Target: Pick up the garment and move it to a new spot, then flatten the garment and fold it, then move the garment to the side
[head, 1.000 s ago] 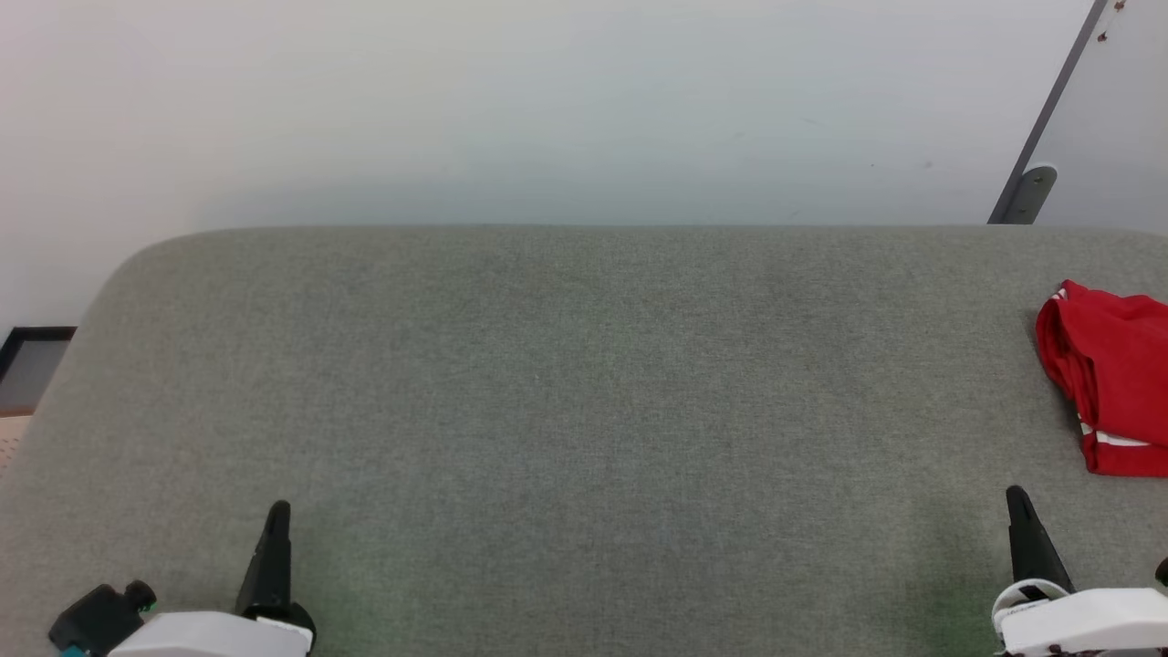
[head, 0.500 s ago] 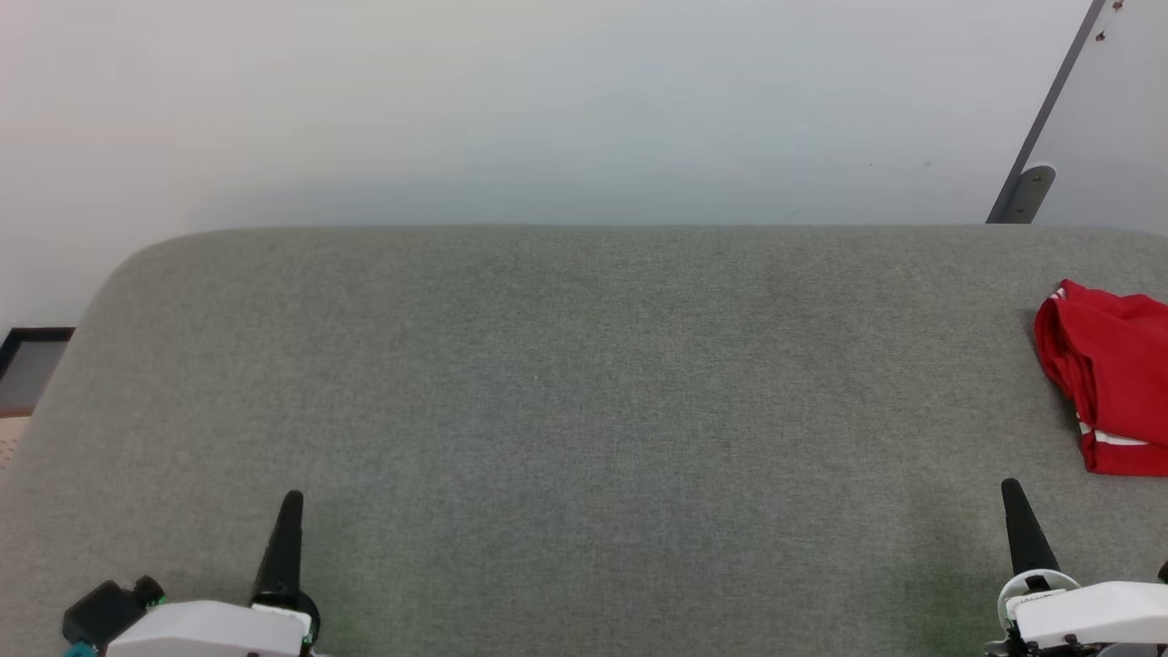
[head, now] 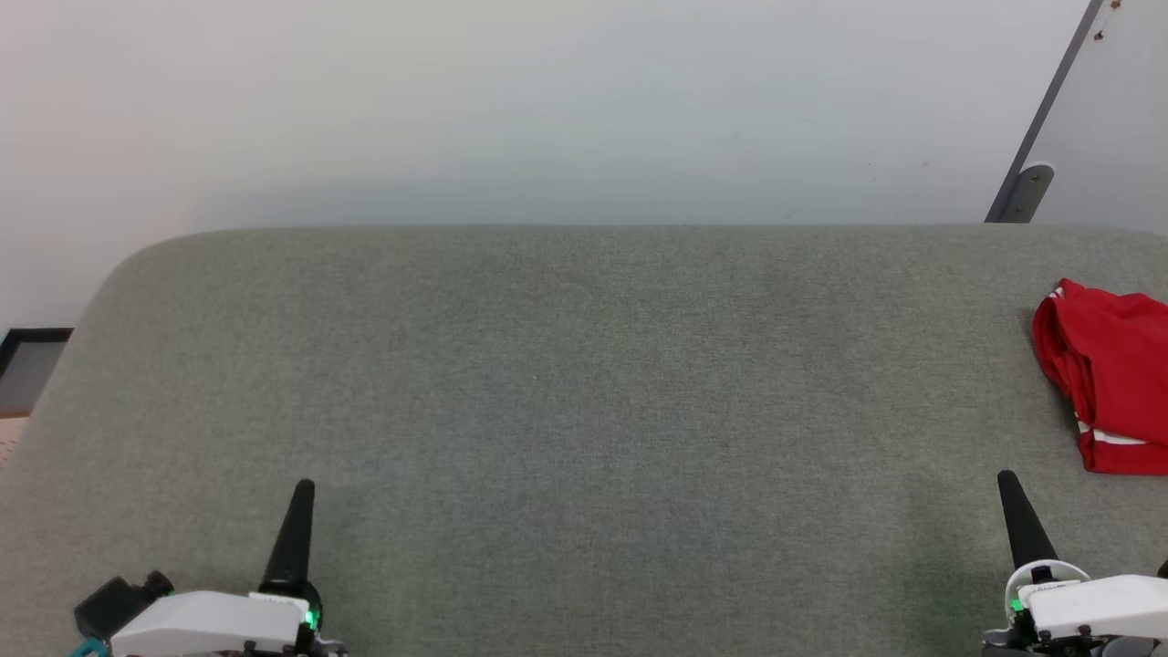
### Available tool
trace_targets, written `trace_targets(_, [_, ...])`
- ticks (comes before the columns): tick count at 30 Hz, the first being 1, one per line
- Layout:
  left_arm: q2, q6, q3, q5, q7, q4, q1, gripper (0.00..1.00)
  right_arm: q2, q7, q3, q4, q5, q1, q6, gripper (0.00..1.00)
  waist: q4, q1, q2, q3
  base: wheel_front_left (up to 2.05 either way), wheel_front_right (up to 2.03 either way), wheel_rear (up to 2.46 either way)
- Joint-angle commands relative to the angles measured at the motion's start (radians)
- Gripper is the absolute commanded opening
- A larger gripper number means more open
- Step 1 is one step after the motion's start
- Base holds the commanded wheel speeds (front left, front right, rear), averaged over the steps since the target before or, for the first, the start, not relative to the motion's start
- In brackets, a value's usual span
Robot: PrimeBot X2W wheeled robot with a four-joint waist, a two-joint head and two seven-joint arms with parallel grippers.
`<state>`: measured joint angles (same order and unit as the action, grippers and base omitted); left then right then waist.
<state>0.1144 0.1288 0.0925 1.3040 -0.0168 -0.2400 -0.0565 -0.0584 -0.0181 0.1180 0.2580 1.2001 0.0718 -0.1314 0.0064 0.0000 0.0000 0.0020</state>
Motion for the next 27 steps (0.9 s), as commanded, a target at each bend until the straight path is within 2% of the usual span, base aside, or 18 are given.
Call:
trace_targets(1, [0.000,0.002,0.004,0.019,-0.005,0.005,-0.016,0.00,0.000,-0.006,-0.002,-0.009,0.030,0.019,0.001,0.00,0.000,0.0000,0.0000,0.000,0.00,0.00,0.00])
trace_targets(27, [-0.040,0.003,0.017,0.193,-0.062,-0.001,-0.042,0.00,0.006,-0.062,-0.004,-0.013,0.262,0.032,0.001,0.00,-0.004,0.0000,0.0000,0.001,0.00,0.00,0.00])
